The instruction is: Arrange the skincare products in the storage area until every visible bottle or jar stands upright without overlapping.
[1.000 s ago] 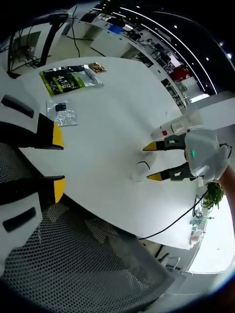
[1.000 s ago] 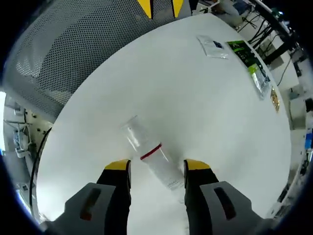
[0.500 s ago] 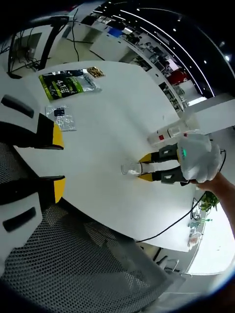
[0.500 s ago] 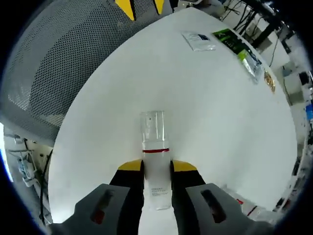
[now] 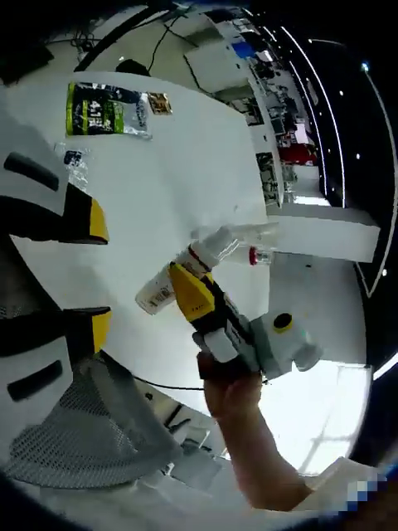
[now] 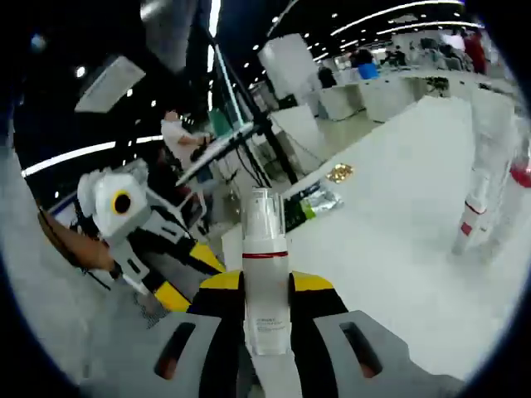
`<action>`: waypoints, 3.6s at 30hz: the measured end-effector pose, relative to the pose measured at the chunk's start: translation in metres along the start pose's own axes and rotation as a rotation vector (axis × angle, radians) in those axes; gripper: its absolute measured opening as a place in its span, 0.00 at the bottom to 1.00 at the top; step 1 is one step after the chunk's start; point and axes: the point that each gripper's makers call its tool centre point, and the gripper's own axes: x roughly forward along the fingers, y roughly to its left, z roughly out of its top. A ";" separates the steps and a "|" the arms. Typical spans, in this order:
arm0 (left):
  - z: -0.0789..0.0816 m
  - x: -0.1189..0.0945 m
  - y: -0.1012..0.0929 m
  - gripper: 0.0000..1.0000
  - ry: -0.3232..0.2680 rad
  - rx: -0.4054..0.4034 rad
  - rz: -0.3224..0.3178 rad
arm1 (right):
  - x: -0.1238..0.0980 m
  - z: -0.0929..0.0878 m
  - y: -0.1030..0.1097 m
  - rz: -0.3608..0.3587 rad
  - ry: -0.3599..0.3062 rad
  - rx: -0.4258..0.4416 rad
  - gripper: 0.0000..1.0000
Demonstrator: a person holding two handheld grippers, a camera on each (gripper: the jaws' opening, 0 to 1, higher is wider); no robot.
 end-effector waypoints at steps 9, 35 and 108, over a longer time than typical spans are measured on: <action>0.034 -0.010 -0.034 0.38 -0.156 -0.212 -0.176 | -0.012 0.017 0.060 0.112 -0.117 0.078 0.18; 0.067 -0.052 -0.057 0.25 -0.329 -0.403 -0.493 | 0.027 0.018 0.132 0.227 -0.033 -0.002 0.18; 0.039 -0.039 0.000 0.30 -0.169 -0.010 -0.293 | 0.049 0.021 0.094 0.215 0.233 -0.172 0.18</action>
